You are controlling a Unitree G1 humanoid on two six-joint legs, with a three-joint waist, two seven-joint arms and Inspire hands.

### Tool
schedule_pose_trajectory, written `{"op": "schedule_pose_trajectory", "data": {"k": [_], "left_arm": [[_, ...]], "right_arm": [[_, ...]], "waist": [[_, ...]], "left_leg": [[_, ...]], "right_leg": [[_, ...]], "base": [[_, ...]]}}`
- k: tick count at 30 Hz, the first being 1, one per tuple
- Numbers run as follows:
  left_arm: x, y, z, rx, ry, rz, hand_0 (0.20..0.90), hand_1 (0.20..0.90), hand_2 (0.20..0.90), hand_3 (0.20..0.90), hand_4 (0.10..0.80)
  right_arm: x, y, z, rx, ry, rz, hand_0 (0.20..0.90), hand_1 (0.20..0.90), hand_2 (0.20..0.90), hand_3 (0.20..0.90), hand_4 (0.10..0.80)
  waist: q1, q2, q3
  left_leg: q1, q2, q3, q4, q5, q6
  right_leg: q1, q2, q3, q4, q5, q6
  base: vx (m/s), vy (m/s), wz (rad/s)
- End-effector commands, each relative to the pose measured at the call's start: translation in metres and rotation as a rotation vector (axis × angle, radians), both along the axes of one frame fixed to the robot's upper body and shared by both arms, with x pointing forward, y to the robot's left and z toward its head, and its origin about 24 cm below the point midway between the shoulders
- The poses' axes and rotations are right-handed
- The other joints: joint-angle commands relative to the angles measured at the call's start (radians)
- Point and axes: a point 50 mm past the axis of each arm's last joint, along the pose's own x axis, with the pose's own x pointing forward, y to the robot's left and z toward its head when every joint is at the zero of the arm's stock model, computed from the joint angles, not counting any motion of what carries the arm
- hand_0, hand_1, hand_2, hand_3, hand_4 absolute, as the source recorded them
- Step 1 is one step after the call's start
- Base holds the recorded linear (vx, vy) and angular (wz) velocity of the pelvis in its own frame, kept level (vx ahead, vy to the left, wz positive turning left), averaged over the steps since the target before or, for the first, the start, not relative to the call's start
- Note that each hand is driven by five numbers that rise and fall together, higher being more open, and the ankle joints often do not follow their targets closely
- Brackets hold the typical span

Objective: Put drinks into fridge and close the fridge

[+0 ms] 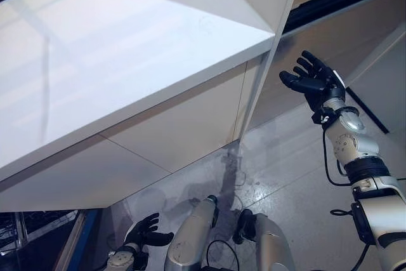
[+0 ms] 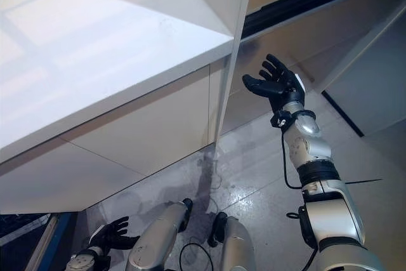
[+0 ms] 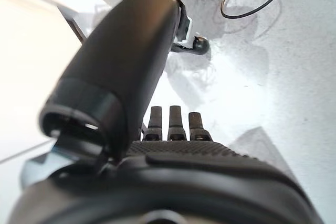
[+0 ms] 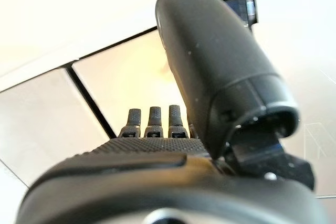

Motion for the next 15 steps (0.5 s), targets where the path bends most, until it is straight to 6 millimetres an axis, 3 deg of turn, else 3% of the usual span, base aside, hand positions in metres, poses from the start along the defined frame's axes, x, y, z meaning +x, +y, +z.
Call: {"op": "schedule_pose_trajectory", "data": {"k": [1, 4, 8, 11, 15], "left_arm": [[-0.023, 0.027, 0.004, 0.084, 0.021, -0.041, 0.9, 0.9, 0.9, 0.9, 0.8], [-0.025, 0.026, 0.002, 0.084, 0.029, -0.051, 0.9, 0.9, 0.9, 0.9, 0.8], [-0.029, 0.025, -0.001, 0.077, 0.044, -0.047, 0.9, 0.9, 0.9, 0.9, 0.8], [-0.039, 0.021, -0.006, 0.05, 0.062, -0.035, 0.9, 0.9, 0.9, 0.9, 0.8], [-0.051, 0.007, -0.015, -0.024, 0.104, -0.017, 0.9, 0.9, 0.9, 0.9, 0.8]], "right_arm": [[0.003, 0.002, 0.042, -0.009, -0.181, 0.003, 0.9, 0.9, 0.9, 0.9, 0.8], [0.001, 0.0, 0.032, 0.002, -0.161, 0.005, 0.9, 0.9, 0.9, 0.9, 0.8], [-0.011, 0.006, -0.004, -0.022, -0.105, 0.011, 0.9, 0.9, 0.9, 0.9, 0.8], [-0.03, 0.011, -0.047, -0.01, -0.021, -0.01, 0.9, 0.9, 0.9, 0.9, 0.8], [-0.078, 0.015, -0.126, 0.038, 0.152, 0.0, 0.9, 0.9, 0.9, 0.9, 0.8]], "waist": [[-0.009, -0.045, -0.115], [-0.021, -0.054, -0.134], [-0.055, -0.077, -0.185], [-0.086, -0.087, -0.235], [-0.132, -0.084, -0.303]], "left_leg": [[0.059, -0.014, 0.058, -0.127, 0.006, 0.083], [0.08, -0.013, 0.061, -0.162, 0.017, 0.08], [0.148, -0.005, 0.073, -0.271, 0.042, 0.069], [0.216, 0.007, 0.098, -0.397, 0.081, 0.054], [0.309, 0.023, 0.132, -0.536, 0.112, 0.043]], "right_leg": [[0.02, 0.034, 0.103, -0.149, 0.139, 0.025], [0.039, 0.039, 0.114, -0.198, 0.161, 0.034], [0.091, 0.049, 0.135, -0.321, 0.192, 0.058], [0.137, 0.057, 0.141, -0.414, 0.218, 0.085], [0.202, 0.065, 0.148, -0.499, 0.229, 0.105]], "base": [[-0.017, -0.016, -0.1], [-0.009, -0.004, -0.09], [-0.078, -0.008, -0.22], [-0.101, 0.02, -0.25], [-0.131, 0.061, -0.32]]}}
